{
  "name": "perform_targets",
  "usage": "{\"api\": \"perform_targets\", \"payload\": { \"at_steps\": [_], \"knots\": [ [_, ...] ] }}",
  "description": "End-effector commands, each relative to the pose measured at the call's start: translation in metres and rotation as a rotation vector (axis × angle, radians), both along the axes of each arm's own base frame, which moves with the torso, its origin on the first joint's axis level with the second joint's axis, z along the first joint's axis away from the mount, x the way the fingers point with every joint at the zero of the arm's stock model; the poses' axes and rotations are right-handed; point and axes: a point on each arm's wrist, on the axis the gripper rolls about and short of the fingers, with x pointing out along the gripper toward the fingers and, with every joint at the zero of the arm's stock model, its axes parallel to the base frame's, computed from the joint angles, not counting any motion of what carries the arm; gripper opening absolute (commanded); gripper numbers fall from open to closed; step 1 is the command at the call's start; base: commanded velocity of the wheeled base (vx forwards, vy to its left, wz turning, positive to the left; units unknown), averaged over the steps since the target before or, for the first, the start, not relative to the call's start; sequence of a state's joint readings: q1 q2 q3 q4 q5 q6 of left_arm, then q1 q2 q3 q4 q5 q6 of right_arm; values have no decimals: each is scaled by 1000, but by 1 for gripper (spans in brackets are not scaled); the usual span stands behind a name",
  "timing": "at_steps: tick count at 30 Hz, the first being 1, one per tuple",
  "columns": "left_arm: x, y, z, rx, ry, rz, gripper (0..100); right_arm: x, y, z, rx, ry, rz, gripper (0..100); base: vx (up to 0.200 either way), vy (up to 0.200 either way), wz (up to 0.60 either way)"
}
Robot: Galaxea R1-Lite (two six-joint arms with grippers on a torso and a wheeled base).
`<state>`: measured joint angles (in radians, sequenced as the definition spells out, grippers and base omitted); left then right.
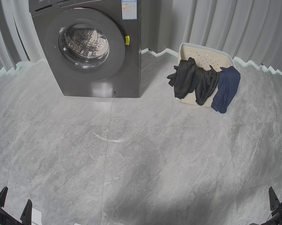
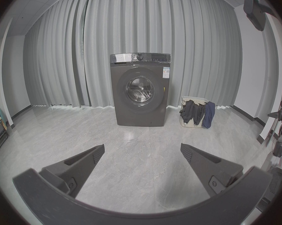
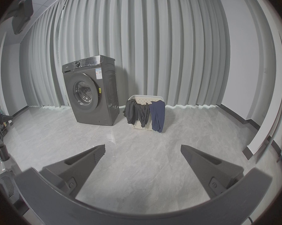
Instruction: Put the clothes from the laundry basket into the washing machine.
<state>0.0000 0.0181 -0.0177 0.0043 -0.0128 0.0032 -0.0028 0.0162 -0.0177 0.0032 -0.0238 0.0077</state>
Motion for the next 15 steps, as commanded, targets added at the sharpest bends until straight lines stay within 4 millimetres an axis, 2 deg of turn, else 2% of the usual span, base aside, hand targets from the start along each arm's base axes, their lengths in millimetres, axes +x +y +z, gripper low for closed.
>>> {"api": "perform_targets", "payload": {
  "at_steps": [1, 12, 15],
  "knots": [
    [0, 0, -5, 1, 0, 0, 100, 1, 0, -5, -1, 9, 1, 100, 0, 0, 0],
    [0, 0, -5, -8, 2, 4, 100, 1, 0, -5, -5, 9, 4, 100, 0, 0, 0],
    [0, 0, -5, -8, 2, 2, 100, 1, 0, -5, -5, 9, 5, 100, 200, 0, 0]
  ]
}}
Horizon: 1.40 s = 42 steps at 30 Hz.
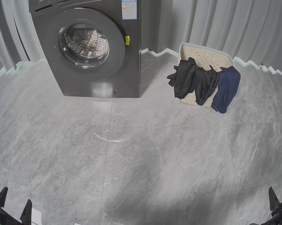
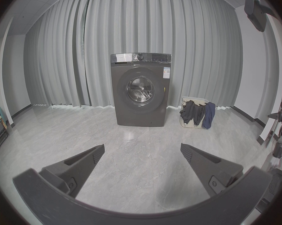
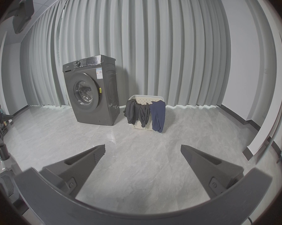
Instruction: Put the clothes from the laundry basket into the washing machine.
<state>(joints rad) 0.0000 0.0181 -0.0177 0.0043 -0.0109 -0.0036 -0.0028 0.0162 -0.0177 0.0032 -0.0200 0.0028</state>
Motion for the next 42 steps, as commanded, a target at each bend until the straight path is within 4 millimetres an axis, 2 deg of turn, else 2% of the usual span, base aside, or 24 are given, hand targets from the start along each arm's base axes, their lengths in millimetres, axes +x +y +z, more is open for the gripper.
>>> {"api": "perform_targets", "payload": {
  "at_steps": [1, 15, 20, 26, 42],
  "knots": [
    [0, 0, -5, -1, 1, 0, 100, 1, 0, -5, 0, 9, 0, 100, 200, 0, 0],
    [0, 0, -5, 2, 0, 0, 100, 1, 0, -5, 5, 9, -5, 100, 200, 0, 0],
    [0, 0, -5, 1, 0, 0, 100, 1, 0, -5, 0, 9, 1, 100, 0, 0, 0],
    [0, 0, -5, -1, 1, 2, 100, 1, 0, -5, 3, 9, 4, 100, 0, 0, -600],
    [0, 0, -5, 2, 3, -1, 100, 1, 0, -5, 3, 9, 4, 100, 0, 0, 0]
  ]
}}
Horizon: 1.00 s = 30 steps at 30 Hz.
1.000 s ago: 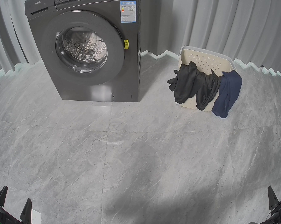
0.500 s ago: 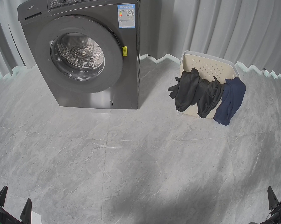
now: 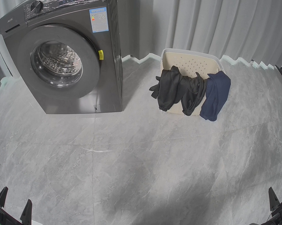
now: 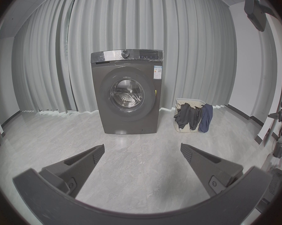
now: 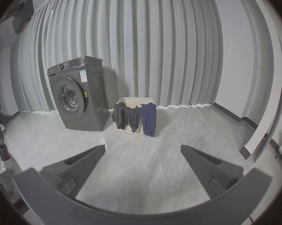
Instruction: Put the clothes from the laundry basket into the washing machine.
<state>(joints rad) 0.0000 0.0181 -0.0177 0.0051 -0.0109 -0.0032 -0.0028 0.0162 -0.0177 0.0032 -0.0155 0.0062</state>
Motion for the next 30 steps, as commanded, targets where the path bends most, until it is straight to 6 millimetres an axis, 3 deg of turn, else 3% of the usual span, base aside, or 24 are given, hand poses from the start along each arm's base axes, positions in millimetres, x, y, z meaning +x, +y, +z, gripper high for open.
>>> {"api": "perform_targets", "payload": {
  "at_steps": [1, 12, 21, 30],
  "knots": [
    [0, 0, -5, 2, 2, -1, 100, 1, 0, -5, 0, 9, 0, 100, 200, 0, 0],
    [0, 0, -5, 0, 1, 0, 100, 1, 0, -5, 0, 9, 0, 100, 200, 0, 0],
    [0, 0, -5, 0, 1, -1, 100, 1, 0, -5, 0, 9, 0, 100, 0, 0, 0],
    [0, 0, -5, -1, 1, 0, 100, 1, 0, -5, 0, 9, 0, 100, 0, -200, 0]
  ]
}}
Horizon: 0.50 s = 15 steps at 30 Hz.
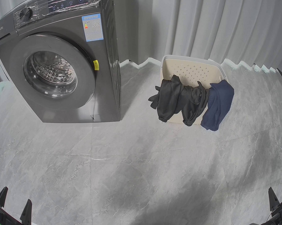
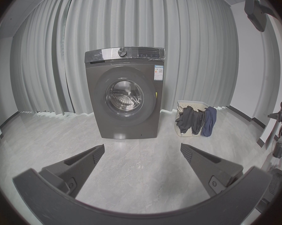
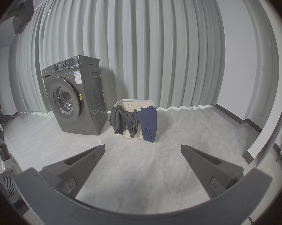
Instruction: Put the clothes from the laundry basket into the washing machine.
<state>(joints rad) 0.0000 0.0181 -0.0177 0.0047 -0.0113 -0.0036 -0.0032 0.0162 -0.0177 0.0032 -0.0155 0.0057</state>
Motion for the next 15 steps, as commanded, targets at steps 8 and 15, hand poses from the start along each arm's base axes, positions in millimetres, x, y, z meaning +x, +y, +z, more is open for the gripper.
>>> {"api": "perform_targets", "payload": {
  "at_steps": [8, 15],
  "knots": [
    [0, 0, -5, 1, 1, 1, 100, 1, 0, -5, 0, 9, 0, 100, 0, -200, 0],
    [0, 0, -5, 1, 3, 1, 100, 1, 0, -5, 0, 9, 0, 100, 0, -200, 0]
  ]
}}
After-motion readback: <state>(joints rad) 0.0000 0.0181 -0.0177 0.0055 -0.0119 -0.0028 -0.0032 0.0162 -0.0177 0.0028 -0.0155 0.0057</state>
